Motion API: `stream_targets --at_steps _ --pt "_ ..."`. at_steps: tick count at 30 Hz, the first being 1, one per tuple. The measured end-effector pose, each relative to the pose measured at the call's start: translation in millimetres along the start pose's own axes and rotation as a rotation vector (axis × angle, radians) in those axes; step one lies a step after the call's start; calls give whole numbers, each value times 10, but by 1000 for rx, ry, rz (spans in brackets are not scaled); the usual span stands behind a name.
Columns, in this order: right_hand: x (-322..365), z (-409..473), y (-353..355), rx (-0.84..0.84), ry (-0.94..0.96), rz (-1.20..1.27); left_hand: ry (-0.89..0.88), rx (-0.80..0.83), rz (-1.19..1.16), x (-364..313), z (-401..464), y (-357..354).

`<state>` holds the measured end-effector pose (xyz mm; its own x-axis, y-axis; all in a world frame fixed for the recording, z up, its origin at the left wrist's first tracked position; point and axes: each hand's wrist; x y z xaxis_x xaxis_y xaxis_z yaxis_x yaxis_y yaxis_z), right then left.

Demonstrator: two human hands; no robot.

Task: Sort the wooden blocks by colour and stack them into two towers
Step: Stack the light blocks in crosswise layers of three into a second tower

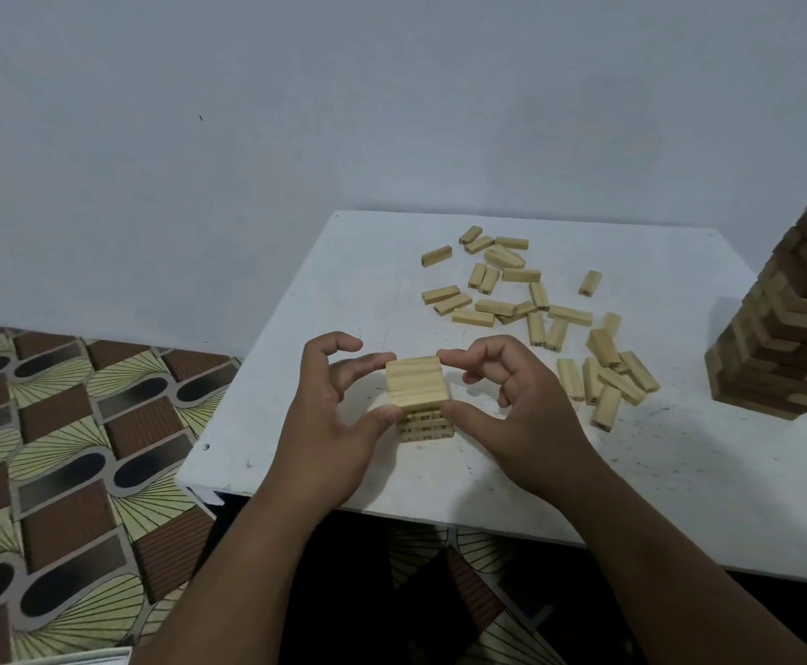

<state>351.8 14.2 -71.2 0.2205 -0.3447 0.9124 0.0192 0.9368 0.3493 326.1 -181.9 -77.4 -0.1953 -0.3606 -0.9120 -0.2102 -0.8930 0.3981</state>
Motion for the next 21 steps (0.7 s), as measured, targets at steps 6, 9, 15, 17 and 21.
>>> stream_targets --at_steps 6,9,15,17,21 --pt "-52 6 18 0 -10 -11 12 14 9 35 16 -45" --pt "-77 2 20 8 -16 -20 16 24 16 49 19 -48" --pt "-127 -7 13 15 -37 -34 7 36 23 57 15 -59" --pt "-141 -12 15 27 -44 -39 10 59 33 74 10 -48" --pt "-177 -25 19 35 -76 -28 28 158 -19 98 4 -9"
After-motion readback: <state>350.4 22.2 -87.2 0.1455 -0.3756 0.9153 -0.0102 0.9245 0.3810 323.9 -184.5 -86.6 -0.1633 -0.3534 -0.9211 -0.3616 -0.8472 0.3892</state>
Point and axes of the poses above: each hand's wrist, its own z-axis towards the middle knuckle, its own y-axis out of the back of the hand, x = y × z, and after that the axes turned 7 degrees about x, right-handed
